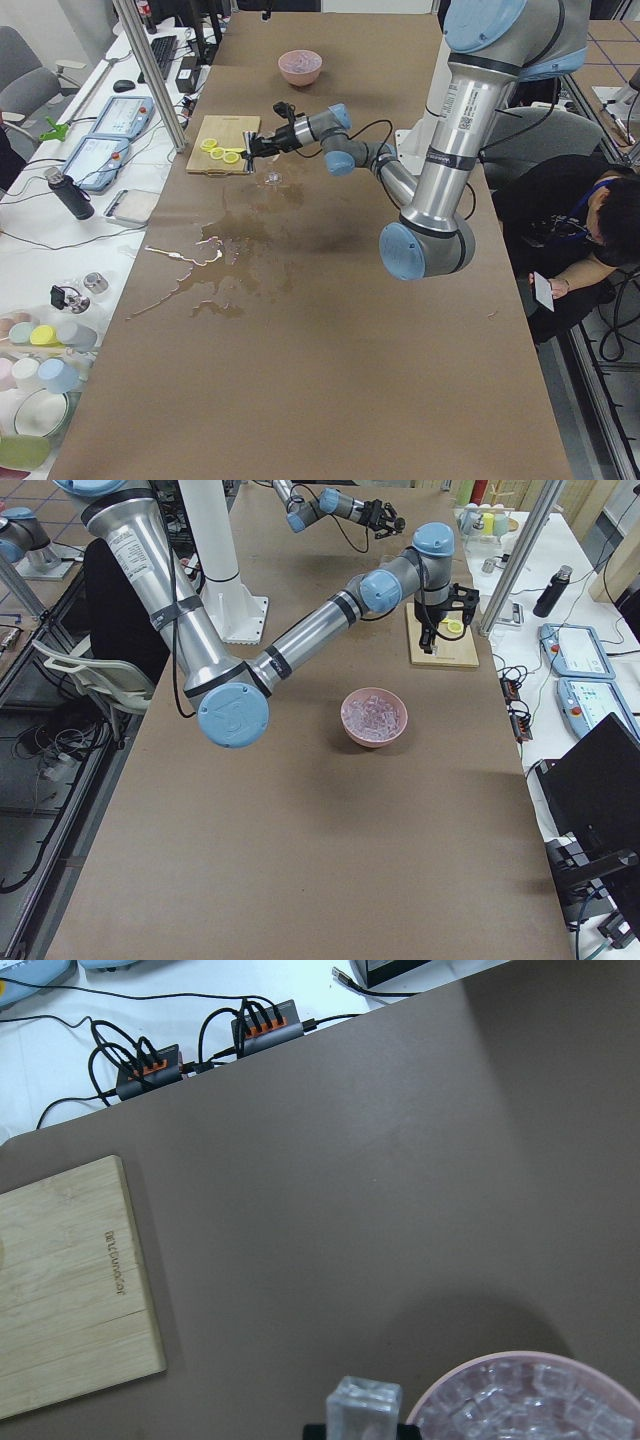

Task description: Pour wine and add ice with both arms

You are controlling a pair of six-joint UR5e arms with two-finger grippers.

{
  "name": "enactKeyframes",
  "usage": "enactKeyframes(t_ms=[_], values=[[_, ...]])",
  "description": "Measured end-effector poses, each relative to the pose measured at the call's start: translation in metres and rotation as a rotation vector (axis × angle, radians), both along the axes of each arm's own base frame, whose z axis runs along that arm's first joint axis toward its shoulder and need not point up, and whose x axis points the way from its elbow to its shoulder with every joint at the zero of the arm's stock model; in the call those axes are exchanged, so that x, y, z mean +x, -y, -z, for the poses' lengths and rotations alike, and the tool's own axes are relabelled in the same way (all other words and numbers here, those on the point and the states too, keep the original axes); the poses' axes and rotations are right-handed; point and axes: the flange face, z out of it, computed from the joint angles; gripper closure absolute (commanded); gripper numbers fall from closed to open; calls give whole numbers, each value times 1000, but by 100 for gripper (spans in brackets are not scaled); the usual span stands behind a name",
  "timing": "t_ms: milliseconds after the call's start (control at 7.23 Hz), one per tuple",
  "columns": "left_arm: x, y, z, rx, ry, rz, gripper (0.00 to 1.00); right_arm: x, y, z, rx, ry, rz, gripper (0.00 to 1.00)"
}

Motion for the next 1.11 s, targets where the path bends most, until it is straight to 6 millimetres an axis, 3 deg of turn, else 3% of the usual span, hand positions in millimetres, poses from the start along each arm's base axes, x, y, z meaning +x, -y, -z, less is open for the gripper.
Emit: enactKeyframes(t_ms=[277,553,830,1107], values=[[-41,18,-35,-56,-132,-6,88,-62,-7,39,-7,-4,-31,100],[-81,56,-87,-174,-263,-48,88,-123,-20,73,7,-18,-51,100],[-146,85,-152,-266,-358,-64,88,-170,-34,98,16,-21,-68,100],[-217,89,-218,-363,-457,-58,88,-209,-39,126,11,-14,-88,100]])
